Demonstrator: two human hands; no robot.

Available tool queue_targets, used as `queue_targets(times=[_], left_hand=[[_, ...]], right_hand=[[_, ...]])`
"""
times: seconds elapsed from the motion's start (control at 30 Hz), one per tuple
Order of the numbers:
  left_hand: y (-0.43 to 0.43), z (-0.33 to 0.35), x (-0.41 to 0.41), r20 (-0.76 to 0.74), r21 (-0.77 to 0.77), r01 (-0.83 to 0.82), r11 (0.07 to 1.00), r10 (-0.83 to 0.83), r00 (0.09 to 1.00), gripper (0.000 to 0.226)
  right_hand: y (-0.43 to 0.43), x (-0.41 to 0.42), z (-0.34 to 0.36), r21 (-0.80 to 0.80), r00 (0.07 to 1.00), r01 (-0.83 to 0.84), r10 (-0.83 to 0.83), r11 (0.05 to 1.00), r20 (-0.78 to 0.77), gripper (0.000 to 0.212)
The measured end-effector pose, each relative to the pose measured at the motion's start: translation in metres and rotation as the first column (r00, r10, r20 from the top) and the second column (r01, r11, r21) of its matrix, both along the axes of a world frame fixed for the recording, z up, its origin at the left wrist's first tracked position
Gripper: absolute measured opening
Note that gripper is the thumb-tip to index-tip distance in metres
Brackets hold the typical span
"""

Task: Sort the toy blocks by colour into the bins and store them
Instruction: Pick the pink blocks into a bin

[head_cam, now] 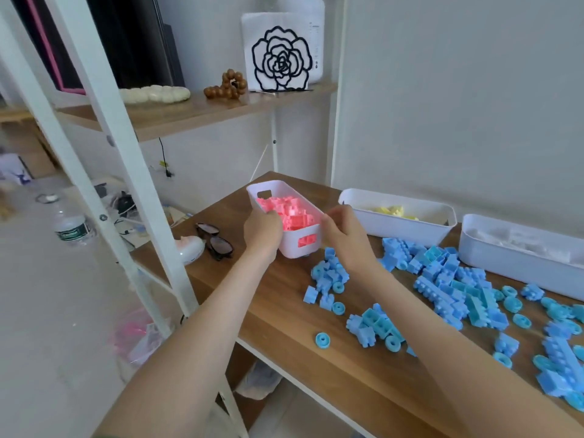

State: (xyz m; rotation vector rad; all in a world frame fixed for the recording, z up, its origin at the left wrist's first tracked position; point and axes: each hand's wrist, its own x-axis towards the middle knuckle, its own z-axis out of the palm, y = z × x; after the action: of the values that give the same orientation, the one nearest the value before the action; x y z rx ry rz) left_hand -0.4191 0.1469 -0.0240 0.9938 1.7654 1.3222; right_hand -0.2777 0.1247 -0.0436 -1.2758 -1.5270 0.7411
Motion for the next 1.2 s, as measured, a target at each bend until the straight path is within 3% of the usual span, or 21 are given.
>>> queue_targets(times=[0.1,0.23,0.43,0.5,0.57,0.63,0.73,0.83,0.97,1.03,1.2], left_hand=[[0.023,-0.008,0.001,0.165,-0.091,-0.01,0.996,0.025,0.986,0.021],[0.049,-0.012,0.007,0.27,-0.117,-0.015,0.993,0.046,0.962,0.02],[0.062,-0.016,0.019,0.228,-0.127,0.095,0.987,-0.064,0.972,0.03],[0.052,-0.017,0.027,0.155,-0.137,0.194,0.971,-0.172,0.973,0.021],[0.039,-0.017,0.035,-0.093,-0.115,0.252,0.961,-0.263,0.96,0.022],[0.025,-0.014,0.046,-0.376,-0.085,0.299,0.95,-0.309,0.874,0.035],[0.006,-0.007,0.066,-0.593,-0.135,0.407,0.904,-0.403,0.697,0.034],[-0.009,0.005,0.09,-0.665,-0.139,0.472,0.87,-0.436,0.607,0.026],[-0.026,0.018,0.117,-0.727,-0.152,0.526,0.837,-0.455,0.515,0.032],[-0.034,0.023,0.134,-0.757,-0.193,0.601,0.775,-0.508,0.412,0.032],[-0.061,0.032,0.184,-0.745,-0.198,0.765,0.613,-0.601,0.288,0.031]], right_hand=[[0.019,-0.001,0.001,-0.031,0.997,-0.021,0.023,0.999,0.068,0.024],[0.047,0.009,0.001,-0.072,0.976,-0.026,0.041,0.997,0.213,0.025],[0.07,0.017,-0.018,-0.183,0.928,-0.009,0.077,0.983,0.365,0.029],[0.069,0.027,-0.019,-0.141,0.897,0.007,0.056,0.99,0.439,0.032],[0.063,0.036,-0.015,-0.063,0.884,0.032,0.001,0.997,0.468,0.035],[0.055,0.044,-0.015,-0.019,0.88,0.051,-0.036,0.999,0.473,0.039],[0.039,0.047,-0.011,0.08,0.879,0.017,-0.053,0.997,0.473,0.042],[0.021,0.053,0.0,0.148,0.879,-0.066,-0.013,0.987,0.477,0.048],[0.0,0.074,0.016,0.17,0.851,-0.066,-0.034,0.983,0.525,0.053],[-0.012,0.094,0.021,0.199,0.849,-0.019,-0.089,0.98,0.521,0.047],[-0.05,0.156,0.028,0.185,0.83,0.146,-0.222,0.972,0.511,0.041]])
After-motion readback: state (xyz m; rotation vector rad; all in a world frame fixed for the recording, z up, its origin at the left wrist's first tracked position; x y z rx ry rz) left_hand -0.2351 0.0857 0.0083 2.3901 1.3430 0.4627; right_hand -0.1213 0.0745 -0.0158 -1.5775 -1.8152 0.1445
